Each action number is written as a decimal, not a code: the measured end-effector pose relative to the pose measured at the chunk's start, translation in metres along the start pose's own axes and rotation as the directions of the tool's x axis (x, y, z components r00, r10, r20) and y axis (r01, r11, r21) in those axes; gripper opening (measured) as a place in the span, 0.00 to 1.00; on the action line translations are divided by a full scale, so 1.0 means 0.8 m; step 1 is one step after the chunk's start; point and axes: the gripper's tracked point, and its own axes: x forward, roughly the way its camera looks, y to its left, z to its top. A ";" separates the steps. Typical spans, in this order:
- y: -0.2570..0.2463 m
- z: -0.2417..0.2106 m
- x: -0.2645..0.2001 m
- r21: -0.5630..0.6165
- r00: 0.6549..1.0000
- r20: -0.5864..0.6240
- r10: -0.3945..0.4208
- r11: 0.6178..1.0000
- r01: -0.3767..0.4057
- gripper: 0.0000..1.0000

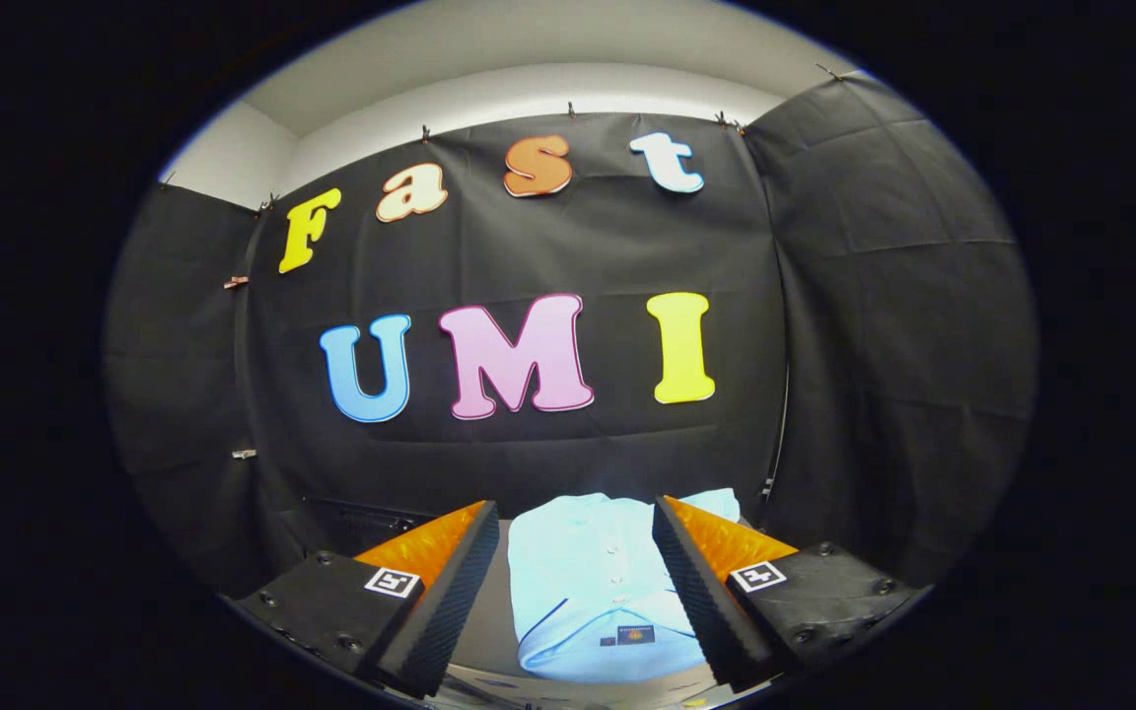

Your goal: Put the clothes into the washing machine and then close the washing machine lid.

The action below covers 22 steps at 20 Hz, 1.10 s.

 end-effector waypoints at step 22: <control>-0.069 -0.150 0.224 -0.096 0.833 -0.537 -0.135 0.991 0.098 0.99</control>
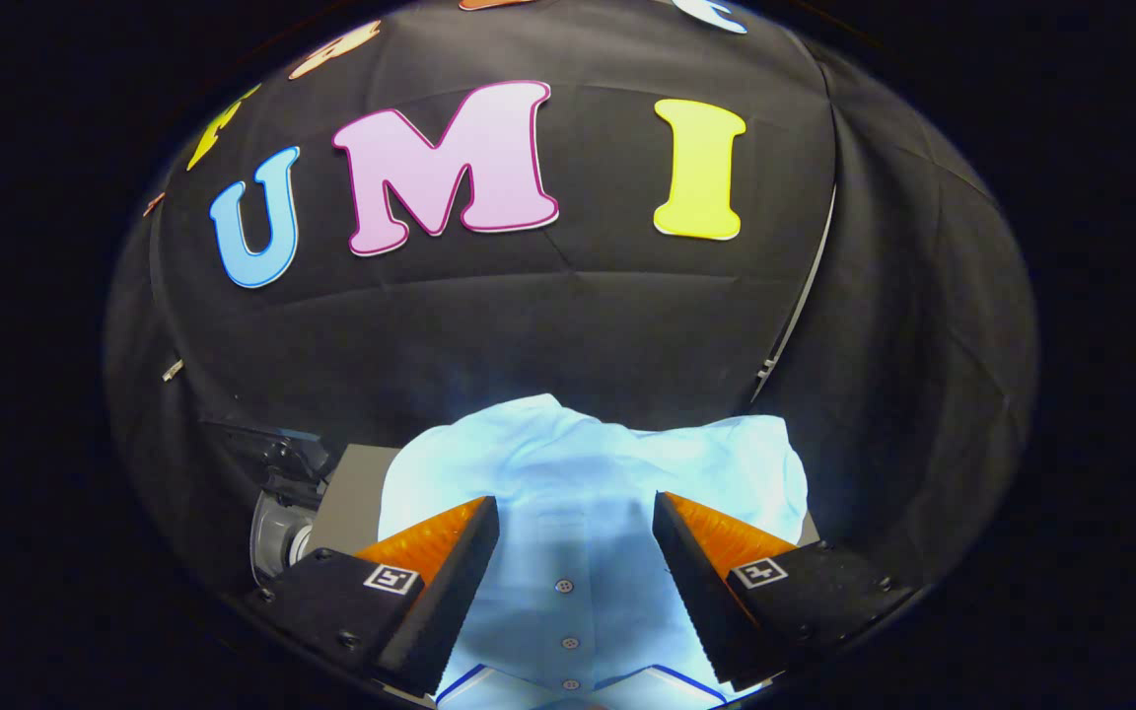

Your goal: Put the clothes into the washing machine and then close the washing machine lid.

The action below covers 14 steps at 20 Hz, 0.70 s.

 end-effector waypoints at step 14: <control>-0.007 -0.033 0.028 -0.050 0.993 -0.120 -0.014 0.999 0.008 0.84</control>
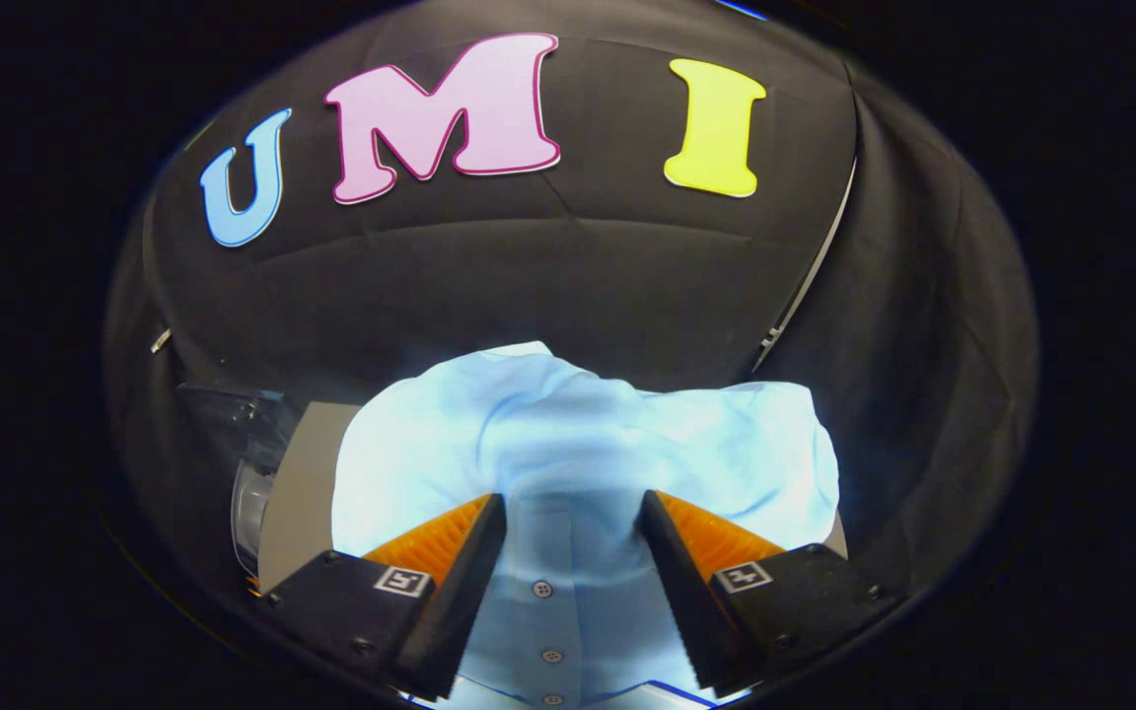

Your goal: Put the clothes into the washing machine and then close the washing machine lid.

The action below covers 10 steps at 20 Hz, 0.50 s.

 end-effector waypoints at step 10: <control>-0.003 0.003 -0.003 0.007 0.999 0.022 0.031 0.999 -0.032 0.33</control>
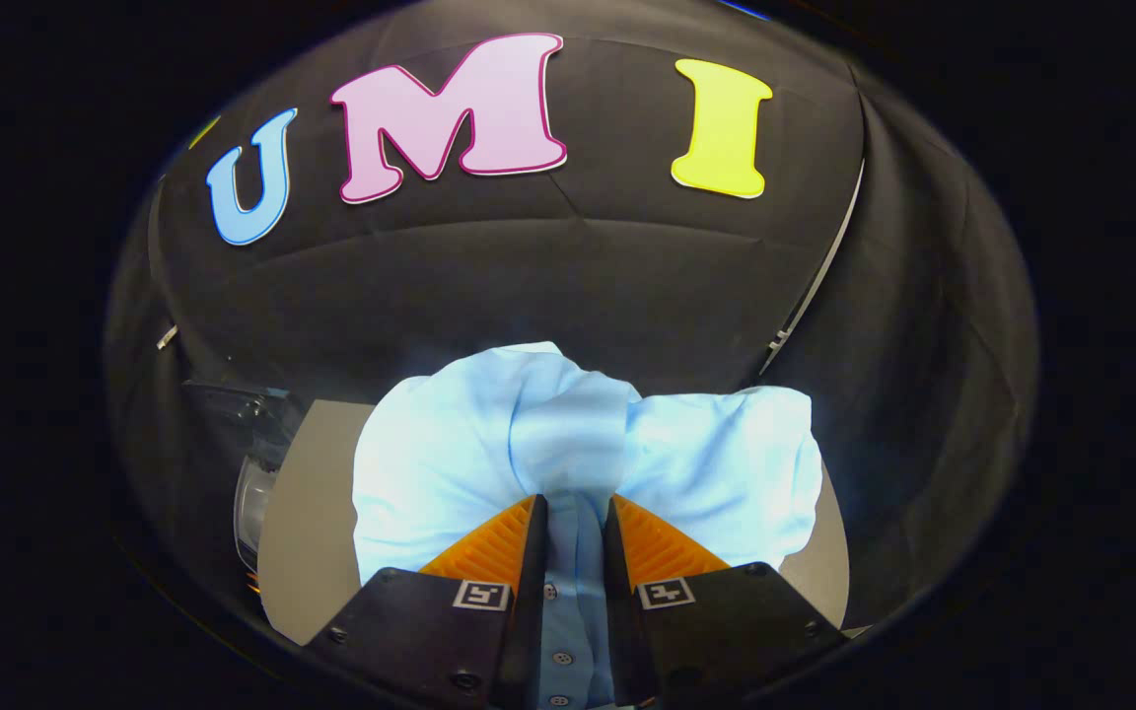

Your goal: Put the clothes into the washing machine and then close the washing machine lid.

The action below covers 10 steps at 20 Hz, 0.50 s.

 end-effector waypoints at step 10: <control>0.011 0.000 -0.030 0.034 0.998 0.023 0.054 0.998 -0.054 0.08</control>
